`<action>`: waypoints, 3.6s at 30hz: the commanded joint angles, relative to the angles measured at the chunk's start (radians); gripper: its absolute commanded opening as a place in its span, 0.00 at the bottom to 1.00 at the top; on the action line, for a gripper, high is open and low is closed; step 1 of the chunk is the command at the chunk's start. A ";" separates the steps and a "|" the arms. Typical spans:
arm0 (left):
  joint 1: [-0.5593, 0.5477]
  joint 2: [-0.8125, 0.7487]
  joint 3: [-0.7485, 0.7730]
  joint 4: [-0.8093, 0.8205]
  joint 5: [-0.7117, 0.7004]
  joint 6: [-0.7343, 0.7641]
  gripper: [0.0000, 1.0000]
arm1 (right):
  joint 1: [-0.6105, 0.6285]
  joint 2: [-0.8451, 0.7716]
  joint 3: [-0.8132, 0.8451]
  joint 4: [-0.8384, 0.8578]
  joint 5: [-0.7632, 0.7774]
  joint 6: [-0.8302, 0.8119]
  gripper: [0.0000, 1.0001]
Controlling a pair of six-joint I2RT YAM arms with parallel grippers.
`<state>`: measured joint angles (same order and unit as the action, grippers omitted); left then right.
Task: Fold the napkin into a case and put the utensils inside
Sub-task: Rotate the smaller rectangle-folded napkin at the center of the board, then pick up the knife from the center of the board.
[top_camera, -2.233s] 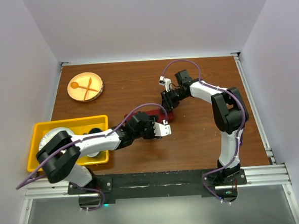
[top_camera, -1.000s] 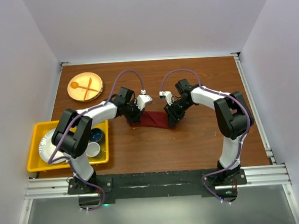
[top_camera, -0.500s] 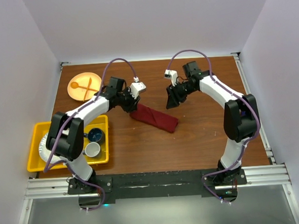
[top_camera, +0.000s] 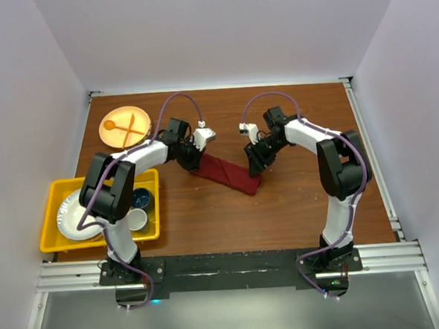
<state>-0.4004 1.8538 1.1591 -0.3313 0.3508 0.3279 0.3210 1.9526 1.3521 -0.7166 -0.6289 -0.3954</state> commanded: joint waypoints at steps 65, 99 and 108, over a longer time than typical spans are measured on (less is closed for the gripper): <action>0.014 -0.456 -0.048 0.166 -0.035 -0.434 0.99 | -0.709 -0.367 -0.264 -0.159 0.653 0.081 0.45; 0.037 -0.360 0.001 0.198 -0.020 -0.412 1.00 | -0.703 -0.220 -0.197 -0.142 0.457 0.214 0.00; 0.038 -0.303 0.063 0.247 0.152 -0.457 1.00 | -0.591 -0.395 -0.185 -0.121 0.319 0.228 0.00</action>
<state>-0.3714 1.5249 1.1603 -0.1650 0.3893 -0.0948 -0.3370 1.6646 1.1336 -0.8505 -0.1963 -0.1764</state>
